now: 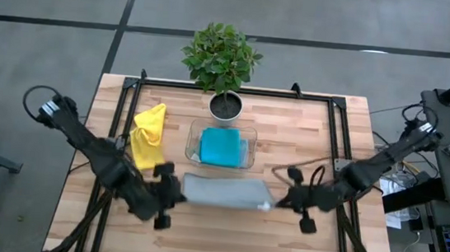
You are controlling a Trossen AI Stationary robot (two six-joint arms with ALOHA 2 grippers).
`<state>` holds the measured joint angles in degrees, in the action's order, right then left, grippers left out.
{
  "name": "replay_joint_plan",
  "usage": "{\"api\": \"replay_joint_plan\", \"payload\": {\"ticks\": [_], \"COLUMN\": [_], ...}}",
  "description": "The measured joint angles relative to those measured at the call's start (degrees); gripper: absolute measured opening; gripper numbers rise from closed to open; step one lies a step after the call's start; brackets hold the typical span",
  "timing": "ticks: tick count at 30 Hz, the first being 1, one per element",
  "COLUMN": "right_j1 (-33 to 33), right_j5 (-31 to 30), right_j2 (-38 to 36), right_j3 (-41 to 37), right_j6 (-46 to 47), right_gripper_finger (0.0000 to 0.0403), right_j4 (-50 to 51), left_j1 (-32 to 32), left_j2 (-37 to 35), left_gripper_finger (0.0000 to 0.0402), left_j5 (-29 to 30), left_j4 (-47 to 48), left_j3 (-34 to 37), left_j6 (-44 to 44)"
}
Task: Fold microfiber towels
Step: Fold the gray microfiber cloth
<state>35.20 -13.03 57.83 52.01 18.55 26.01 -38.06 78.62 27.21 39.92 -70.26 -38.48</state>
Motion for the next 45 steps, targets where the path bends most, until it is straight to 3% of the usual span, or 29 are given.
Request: {"api": "replay_joint_plan", "payload": {"ticks": [7,11,16,32,45], "right_j1": [6.56,6.98,6.51,-6.39,-13.62], "right_j5": [2.28,7.51,9.16,3.8,2.33], "right_j2": [9.33,15.56,21.85,20.71,22.43], "right_j3": [-4.95,-5.83,-5.99,-6.18,-6.32], "right_j6": [6.65,13.7,16.85,10.75,4.26], "right_gripper_finger": [0.0008,0.0008,0.0008,0.0008,0.0008], "right_j4": [-13.1,-15.36,-15.57,-2.01,-1.67], "left_j1": [-2.93,-2.93,-2.33,6.61,11.37], "left_j2": [13.52,20.37,24.41,24.01,24.05], "left_gripper_finger": [0.0,0.0,0.0,0.0,0.0], "left_j5": [-4.87,-13.77,-16.48,-11.85,-10.21], "left_j4": [-12.61,-22.7,-23.83,-0.84,3.13], "left_j3": [0.02,-0.41,-0.86,-0.48,0.28], "left_j6": [-4.64,-4.71,-4.68,-4.71,-4.65]}}
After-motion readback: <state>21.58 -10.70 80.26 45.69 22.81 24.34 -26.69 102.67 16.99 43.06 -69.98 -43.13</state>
